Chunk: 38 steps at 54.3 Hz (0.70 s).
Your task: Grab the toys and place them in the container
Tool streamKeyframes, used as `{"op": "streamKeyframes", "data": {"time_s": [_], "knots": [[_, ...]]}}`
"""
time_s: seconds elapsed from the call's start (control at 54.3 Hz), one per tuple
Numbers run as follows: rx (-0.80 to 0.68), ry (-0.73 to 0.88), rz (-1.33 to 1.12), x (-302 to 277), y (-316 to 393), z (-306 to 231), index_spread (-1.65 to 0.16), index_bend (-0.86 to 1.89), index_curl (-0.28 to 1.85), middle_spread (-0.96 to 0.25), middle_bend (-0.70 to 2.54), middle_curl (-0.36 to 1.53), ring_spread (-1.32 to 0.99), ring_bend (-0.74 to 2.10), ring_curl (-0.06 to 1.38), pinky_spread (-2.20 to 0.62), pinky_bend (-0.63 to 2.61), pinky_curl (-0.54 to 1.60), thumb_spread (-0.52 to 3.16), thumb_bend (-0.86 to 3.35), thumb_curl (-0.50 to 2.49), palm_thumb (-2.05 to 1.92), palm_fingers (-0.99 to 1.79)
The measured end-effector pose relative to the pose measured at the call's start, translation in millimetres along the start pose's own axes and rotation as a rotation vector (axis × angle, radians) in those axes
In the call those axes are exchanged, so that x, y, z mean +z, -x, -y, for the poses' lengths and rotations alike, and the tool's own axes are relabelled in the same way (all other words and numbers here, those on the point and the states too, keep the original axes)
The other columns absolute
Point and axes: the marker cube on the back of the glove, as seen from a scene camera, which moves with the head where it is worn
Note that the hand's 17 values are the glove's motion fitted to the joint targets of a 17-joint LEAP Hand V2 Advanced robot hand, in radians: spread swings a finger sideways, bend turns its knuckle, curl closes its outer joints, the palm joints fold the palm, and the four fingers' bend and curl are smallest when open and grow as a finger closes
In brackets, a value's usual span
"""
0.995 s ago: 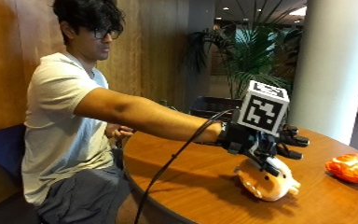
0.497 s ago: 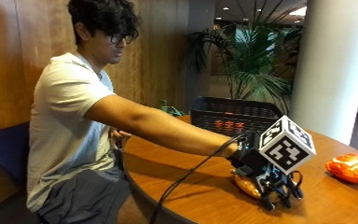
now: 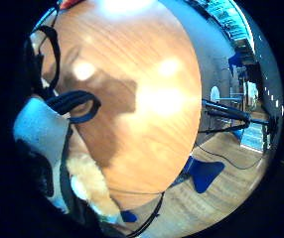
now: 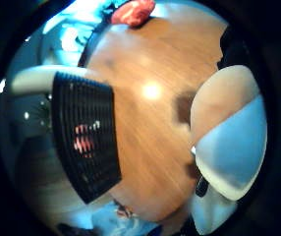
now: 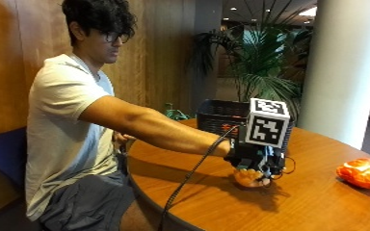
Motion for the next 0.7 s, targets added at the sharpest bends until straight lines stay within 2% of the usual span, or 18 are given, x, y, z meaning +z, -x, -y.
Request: {"op": "streamKeyframes", "data": {"time_s": [0.239,0.497,0.7], "knots": [[-0.083,-0.086,0.060,-73.8,25.5,-25.4,-0.38,0.63,0.40,-0.33,0.73,0.38,-0.55,1.10,0.64,-0.41,1.09,0.45,0.85,0.28,0.87,0.86,0.94],[-0.186,-0.127,0.059,-146.5,124.8,-55.5,-0.39,0.78,0.57,-0.42,0.90,0.54,-0.62,1.23,0.77,-0.42,1.22,0.54,0.63,0.34,1.07,0.82,0.75],[-0.283,-0.144,0.043,-170.6,198.9,-73.8,-0.39,0.84,0.71,-0.45,0.99,0.67,-0.65,1.31,0.84,-0.42,1.32,0.58,0.50,0.37,1.20,0.77,0.61]]}}
